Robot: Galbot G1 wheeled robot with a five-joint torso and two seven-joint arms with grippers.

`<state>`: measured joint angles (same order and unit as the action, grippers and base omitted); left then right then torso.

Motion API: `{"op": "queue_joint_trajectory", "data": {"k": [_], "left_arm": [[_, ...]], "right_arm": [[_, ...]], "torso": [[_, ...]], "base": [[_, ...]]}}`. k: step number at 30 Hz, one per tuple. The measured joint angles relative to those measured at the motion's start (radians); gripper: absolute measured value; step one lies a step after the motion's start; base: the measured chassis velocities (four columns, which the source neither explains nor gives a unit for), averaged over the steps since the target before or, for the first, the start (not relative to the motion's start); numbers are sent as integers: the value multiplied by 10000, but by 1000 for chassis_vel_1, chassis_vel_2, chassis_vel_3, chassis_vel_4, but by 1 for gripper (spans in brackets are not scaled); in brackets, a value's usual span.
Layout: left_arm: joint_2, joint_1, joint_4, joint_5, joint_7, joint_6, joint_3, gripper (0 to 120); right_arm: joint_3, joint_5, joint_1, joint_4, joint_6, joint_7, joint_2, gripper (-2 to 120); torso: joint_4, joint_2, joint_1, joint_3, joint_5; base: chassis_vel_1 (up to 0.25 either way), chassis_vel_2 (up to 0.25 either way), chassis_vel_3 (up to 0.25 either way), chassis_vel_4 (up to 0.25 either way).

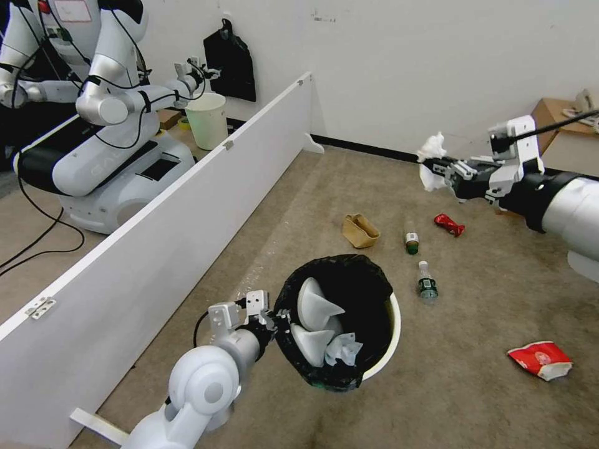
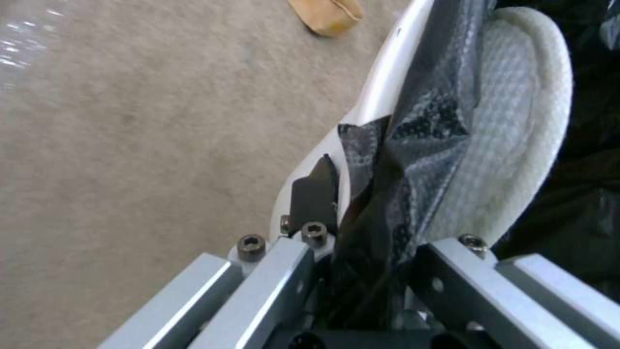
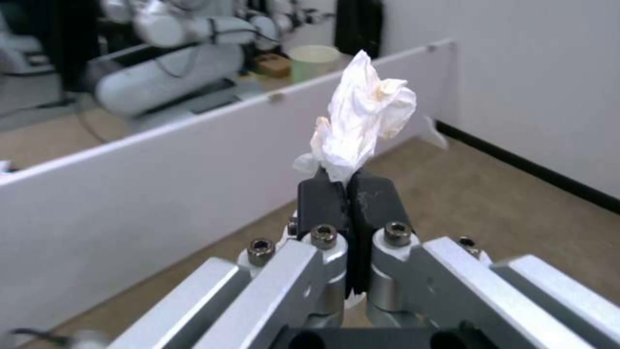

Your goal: Pick up the trash bin, then pick up the garbage from the floor and place it into the trash bin.

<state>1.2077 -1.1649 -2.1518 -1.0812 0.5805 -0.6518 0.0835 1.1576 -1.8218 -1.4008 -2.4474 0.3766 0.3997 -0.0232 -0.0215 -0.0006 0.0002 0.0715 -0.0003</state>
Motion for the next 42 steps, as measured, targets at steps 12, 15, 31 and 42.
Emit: {"op": "queue_joint_trajectory", "data": {"k": [12,15,31,42], "left_arm": [[788,620,604,-392,469,-102,-957,2],[975,1036,891,-648,667,-109,-1271,2],[1280,1758,1356,-1271,1013,-75,-1511,2],[1458,1920,1486,-1365,1072,-55,-1443,2]], "right_arm": [[876,-1611,0,-587,-255,211,191,0],[1048,-1989,-28,-580,-253,227,199,0],[-53,-1292,-146,-540,97,-602,-144,0],[-1242,-265,-335,-528,234,-1281,-557,0]], "torso": [[0,-1,0,0,1],[1,0,0,1,2],[1,0,0,0,2],[1,0,0,-1,1]], "base": [[0,0,0,0],[0,0,0,0],[0,0,0,0],[0,0,0,0]]}}
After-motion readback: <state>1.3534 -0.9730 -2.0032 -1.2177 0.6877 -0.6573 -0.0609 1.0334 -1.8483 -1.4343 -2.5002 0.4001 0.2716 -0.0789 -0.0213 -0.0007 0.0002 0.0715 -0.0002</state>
